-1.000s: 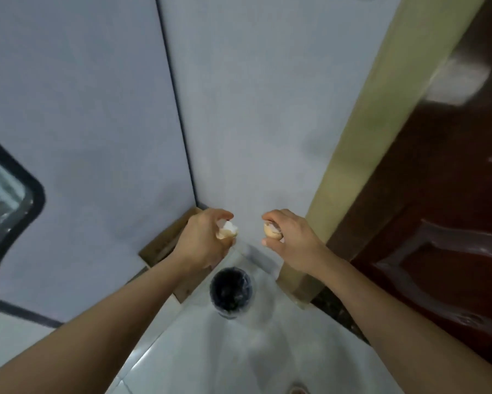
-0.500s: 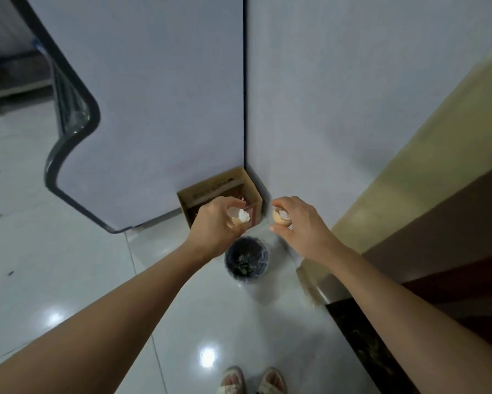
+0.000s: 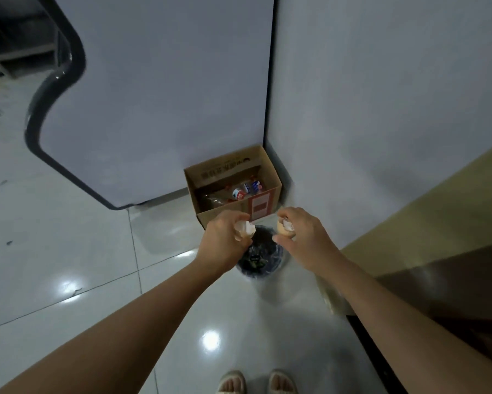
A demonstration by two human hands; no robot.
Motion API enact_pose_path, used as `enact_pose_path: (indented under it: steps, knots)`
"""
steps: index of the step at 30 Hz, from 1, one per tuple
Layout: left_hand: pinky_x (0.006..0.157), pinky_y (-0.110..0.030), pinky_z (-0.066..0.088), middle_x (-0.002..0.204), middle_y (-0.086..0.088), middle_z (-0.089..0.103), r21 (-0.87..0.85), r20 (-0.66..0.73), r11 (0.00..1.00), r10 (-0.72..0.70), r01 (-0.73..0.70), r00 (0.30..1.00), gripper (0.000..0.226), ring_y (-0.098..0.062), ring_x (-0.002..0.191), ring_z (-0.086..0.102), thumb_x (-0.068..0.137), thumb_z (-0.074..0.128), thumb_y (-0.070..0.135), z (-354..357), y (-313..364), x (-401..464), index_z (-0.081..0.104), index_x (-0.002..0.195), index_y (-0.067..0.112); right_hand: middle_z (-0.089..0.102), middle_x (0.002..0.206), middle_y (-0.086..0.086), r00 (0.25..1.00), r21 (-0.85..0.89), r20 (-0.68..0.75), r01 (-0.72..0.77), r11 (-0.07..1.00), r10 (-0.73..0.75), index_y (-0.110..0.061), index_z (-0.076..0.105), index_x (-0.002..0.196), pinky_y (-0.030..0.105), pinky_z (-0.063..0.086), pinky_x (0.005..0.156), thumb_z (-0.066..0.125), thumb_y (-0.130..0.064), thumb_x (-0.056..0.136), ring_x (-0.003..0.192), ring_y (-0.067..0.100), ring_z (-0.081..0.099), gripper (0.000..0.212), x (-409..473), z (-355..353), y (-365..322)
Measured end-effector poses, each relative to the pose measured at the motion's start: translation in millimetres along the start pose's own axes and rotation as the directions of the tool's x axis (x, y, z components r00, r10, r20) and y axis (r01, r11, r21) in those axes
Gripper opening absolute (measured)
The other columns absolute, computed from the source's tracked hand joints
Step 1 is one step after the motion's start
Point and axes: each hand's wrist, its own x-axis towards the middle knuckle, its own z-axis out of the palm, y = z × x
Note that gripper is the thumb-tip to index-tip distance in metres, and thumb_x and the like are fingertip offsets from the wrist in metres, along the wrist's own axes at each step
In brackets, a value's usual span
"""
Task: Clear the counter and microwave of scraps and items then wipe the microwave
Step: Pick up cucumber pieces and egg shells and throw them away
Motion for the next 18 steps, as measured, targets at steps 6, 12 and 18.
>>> enact_pose_path:
  steps: [6, 12, 18]
  knots:
    - [0.088, -0.023, 0.047, 0.125, 0.0, 0.058, 0.012, 0.001, 0.999, -0.04, 0.04, 0.999, 0.042, -0.016, 0.11, 0.056, 0.08, 0.072, 0.02, 86.2, -61.0, 33.4, 0.059, 0.12, 0.021, 0.058, 0.115, 0.008, 1.0, 0.001, 0.021, 0.002, 1.0, -0.002, -0.009, 0.056, 0.118, 0.023, 0.037, 0.088, 0.073, -0.017, 0.079, 0.106, 0.023, 0.053, 0.044, 24.9, 72.9, 71.0]
    - [0.085, -0.019, 0.042, 0.124, -0.002, 0.058, 0.029, -0.004, 0.999, -0.021, 0.021, 1.0, 0.041, -0.016, 0.109, 0.055, 0.081, 0.07, 0.018, 172.9, -127.0, 72.0, 0.059, 0.121, 0.018, 0.056, 0.114, 0.004, 0.999, -0.003, 0.037, 0.015, 1.0, -0.015, -0.012, 0.054, 0.119, 0.029, 0.042, 0.09, 0.07, -0.021, 0.081, 0.106, 0.021, 0.052, 0.042, 53.2, 158.5, 148.2]
    - [0.081, -0.014, 0.038, 0.125, -0.004, 0.058, 0.078, -0.035, 0.997, 0.023, -0.02, 0.999, 0.044, -0.016, 0.108, 0.056, 0.08, 0.07, 0.015, 253.5, -189.9, 107.6, 0.058, 0.123, 0.016, 0.056, 0.118, 0.006, 0.999, -0.049, 0.034, 0.032, 0.998, -0.031, -0.012, 0.053, 0.123, 0.025, 0.038, 0.089, 0.07, -0.024, 0.081, 0.108, 0.021, 0.052, 0.047, 77.6, 241.1, 222.6]
